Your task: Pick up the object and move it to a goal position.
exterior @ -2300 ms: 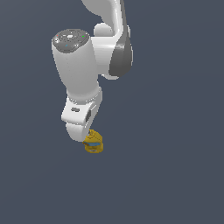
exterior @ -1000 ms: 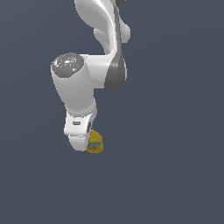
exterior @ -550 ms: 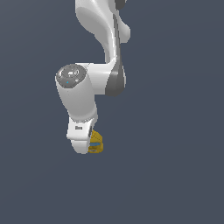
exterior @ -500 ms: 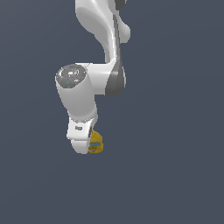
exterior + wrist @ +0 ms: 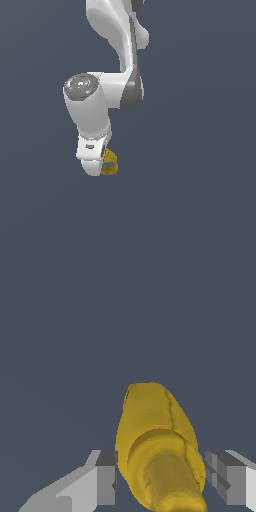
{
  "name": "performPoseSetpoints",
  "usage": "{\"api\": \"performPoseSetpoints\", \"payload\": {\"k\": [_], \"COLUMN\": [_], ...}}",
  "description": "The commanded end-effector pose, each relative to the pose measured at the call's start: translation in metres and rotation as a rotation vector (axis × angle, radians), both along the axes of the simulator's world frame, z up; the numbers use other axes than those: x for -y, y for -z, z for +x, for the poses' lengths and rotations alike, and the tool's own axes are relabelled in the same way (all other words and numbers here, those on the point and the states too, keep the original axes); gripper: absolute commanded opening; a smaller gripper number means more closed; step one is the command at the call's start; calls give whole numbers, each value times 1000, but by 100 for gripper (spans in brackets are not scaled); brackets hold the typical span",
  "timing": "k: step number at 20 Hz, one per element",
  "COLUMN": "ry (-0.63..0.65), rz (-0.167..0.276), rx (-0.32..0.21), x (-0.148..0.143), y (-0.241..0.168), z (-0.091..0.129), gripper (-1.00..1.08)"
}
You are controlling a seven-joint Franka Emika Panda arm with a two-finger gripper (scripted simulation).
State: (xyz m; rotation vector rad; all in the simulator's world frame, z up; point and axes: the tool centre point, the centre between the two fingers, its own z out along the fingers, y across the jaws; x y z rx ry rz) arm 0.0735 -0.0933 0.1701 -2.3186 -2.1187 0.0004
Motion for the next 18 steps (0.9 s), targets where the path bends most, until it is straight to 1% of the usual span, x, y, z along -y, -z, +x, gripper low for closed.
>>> {"api": "performPoseSetpoints", "payload": {"k": [1, 9, 13, 18], "ry": [0, 43, 97, 193], "rz": [0, -4, -8, -17], "rx": [0, 8, 18, 37], "x": [0, 0, 1, 1], "y": [0, -14, -32, -64], "z": [0, 2, 5, 10], "gripper": [-100, -100, -100, -100]}}
